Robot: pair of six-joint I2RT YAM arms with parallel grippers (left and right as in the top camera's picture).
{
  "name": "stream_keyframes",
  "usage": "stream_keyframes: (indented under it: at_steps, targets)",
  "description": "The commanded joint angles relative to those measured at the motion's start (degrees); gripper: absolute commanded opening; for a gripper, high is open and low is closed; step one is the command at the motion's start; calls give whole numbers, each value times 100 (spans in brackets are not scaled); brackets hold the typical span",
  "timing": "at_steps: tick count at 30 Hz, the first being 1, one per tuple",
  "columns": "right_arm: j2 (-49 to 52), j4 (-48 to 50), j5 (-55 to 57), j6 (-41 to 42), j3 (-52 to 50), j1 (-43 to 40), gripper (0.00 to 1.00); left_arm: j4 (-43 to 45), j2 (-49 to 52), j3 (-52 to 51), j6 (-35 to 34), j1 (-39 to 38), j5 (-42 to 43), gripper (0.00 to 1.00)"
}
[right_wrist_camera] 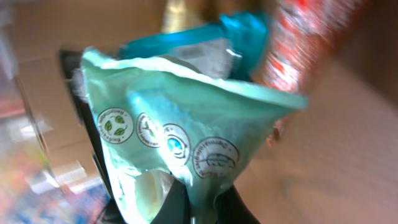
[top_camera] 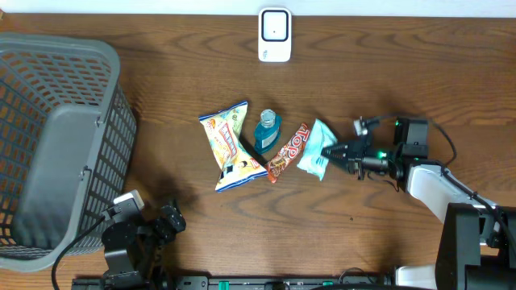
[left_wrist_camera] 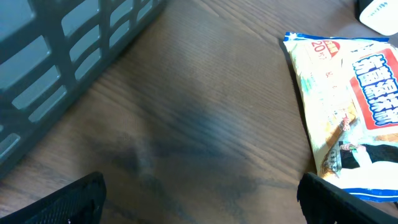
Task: Scan the item barcode
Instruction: 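Grasp the green wipes pack with the right gripper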
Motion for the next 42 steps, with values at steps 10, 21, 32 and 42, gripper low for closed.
stream_keyframes:
  at_steps: [10, 21, 32, 42]
  targets:
    - [-87, 4054, -1934, -1165, 61, 85, 1, -17, -35, 50, 50, 11, -31, 98]
    - [-83, 4717, -1753, -1281, 42, 273, 1, -17, -35, 48, 50, 11, -31, 98]
    - [-72, -210, 1419, -2782, 35, 278, 1, -17, -35, 50, 50, 11, -31, 98]
    - [-81, -839, 3136, -2778, 55, 278, 9, -17, -35, 50, 50, 11, -31, 98]
